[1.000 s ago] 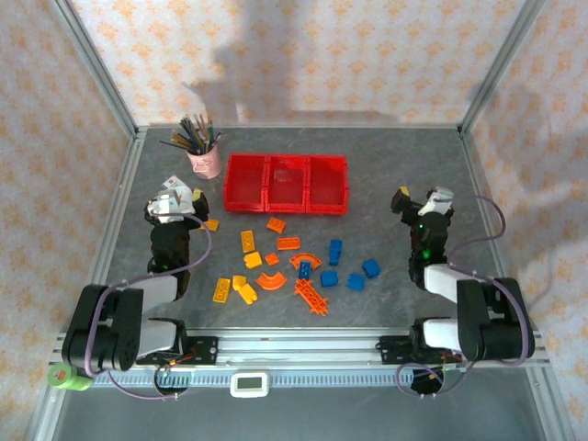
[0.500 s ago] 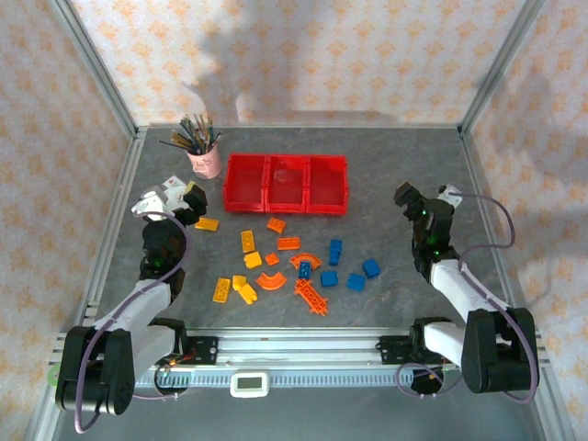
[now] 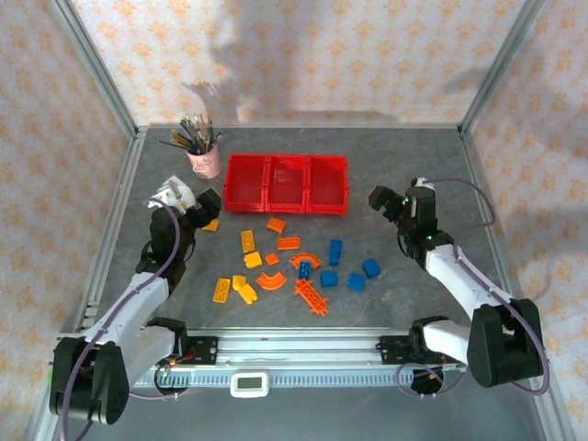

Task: Sort the legos into containers by color
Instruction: Pick up the lego from the center of the table.

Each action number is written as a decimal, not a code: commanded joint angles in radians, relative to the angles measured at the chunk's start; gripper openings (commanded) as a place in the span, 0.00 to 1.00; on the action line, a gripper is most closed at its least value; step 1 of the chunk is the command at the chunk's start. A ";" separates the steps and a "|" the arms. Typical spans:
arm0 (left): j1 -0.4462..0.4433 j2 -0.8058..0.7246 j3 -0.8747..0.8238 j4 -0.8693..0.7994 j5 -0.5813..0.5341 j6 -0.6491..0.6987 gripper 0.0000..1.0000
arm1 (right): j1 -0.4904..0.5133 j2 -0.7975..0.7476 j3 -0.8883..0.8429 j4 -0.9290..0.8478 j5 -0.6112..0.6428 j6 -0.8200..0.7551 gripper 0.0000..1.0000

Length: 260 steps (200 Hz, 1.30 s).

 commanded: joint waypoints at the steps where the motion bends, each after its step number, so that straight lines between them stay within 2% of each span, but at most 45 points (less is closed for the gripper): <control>1: -0.068 -0.019 0.062 -0.154 0.004 -0.028 0.99 | 0.045 0.000 0.041 -0.094 -0.035 -0.007 1.00; 51: -0.227 0.065 0.149 -0.318 -0.010 -0.083 0.99 | 0.201 0.023 0.075 -0.165 -0.015 0.004 1.00; 77: -0.333 0.153 0.230 -0.407 -0.082 -0.051 0.99 | 0.273 0.060 0.091 -0.189 -0.013 0.021 1.00; 106: -0.401 0.278 0.312 -0.447 -0.103 0.021 0.99 | 0.339 0.086 0.103 -0.189 -0.022 0.047 1.00; 139: -0.441 0.442 0.419 -0.477 -0.104 0.096 0.98 | 0.394 0.113 0.100 -0.157 -0.033 0.072 1.00; 203: -0.469 0.725 0.590 -0.550 -0.115 0.200 0.92 | 0.395 0.117 0.084 -0.148 -0.014 0.074 1.00; 260: -0.488 0.848 0.652 -0.549 -0.153 0.233 0.91 | 0.395 0.116 0.085 -0.145 -0.002 0.075 1.00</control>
